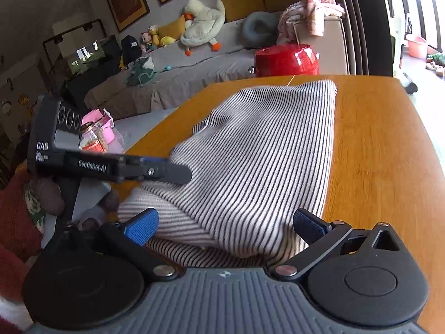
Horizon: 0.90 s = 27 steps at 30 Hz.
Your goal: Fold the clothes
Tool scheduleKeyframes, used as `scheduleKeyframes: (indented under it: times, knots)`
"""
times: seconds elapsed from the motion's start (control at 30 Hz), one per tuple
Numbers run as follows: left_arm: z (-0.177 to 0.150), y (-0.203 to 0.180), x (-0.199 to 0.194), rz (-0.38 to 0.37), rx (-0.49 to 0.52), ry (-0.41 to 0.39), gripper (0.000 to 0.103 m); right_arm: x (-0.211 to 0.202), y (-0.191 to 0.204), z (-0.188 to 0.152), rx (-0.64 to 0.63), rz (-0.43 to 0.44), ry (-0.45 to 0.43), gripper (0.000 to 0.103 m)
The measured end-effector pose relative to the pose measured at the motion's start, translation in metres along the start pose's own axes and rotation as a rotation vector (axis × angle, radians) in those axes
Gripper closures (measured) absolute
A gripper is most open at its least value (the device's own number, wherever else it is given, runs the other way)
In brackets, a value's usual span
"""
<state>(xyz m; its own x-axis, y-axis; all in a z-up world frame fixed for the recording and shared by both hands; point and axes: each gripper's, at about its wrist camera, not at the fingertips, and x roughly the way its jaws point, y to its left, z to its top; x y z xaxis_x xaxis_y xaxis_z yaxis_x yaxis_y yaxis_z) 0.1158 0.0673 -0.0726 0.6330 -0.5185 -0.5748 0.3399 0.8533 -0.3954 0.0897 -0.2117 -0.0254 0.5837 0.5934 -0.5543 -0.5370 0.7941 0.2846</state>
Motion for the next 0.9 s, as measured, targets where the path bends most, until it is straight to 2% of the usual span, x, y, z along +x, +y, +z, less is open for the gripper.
scheduleKeyframes:
  times: [0.1, 0.17, 0.37, 0.43, 0.57, 0.67, 0.7, 0.73, 0.83, 0.9]
  knots:
    - [0.001, 0.001, 0.001, -0.012, -0.02, -0.001, 0.0, -0.002, -0.008, 0.024, -0.033, -0.071, -0.068, 0.0]
    - [0.001, -0.001, 0.003, -0.009, -0.027, 0.0, 0.0, 0.008, -0.02, 0.037, -0.022, -0.11, -0.081, 0.0]
    - [0.003, -0.002, -0.001, -0.031, -0.042, 0.039, 0.0, 0.046, -0.071, 0.044, 0.187, -0.158, -0.05, 0.002]
    - [0.008, 0.003, -0.01, -0.045, -0.057, -0.002, 0.0, 0.049, -0.083, 0.039, 0.22, -0.173, -0.048, 0.013]
    - [0.028, 0.002, -0.024, -0.078, -0.026, -0.104, 0.0, 0.05, -0.095, 0.035, 0.25, -0.184, -0.04, 0.02]
    - [0.04, -0.005, -0.015, -0.125, -0.002, -0.122, 0.0, 0.052, -0.095, 0.034, 0.259, -0.149, -0.028, 0.033]
    - [0.041, -0.007, -0.007, -0.132, 0.008, -0.108, 0.0, 0.052, -0.094, 0.035, 0.268, -0.123, -0.024, 0.041]
    - [0.04, -0.007, 0.001, -0.128, 0.01, -0.087, 0.0, 0.052, -0.092, 0.035, 0.285, -0.077, -0.026, 0.043]
    - [0.032, 0.001, 0.031, -0.083, -0.019, 0.012, 0.0, 0.043, -0.079, 0.042, 0.25, -0.045, -0.062, 0.042]
    - [0.026, 0.002, 0.031, -0.082, 0.006, -0.005, 0.0, 0.036, -0.069, 0.047, 0.214, -0.04, -0.088, 0.04]
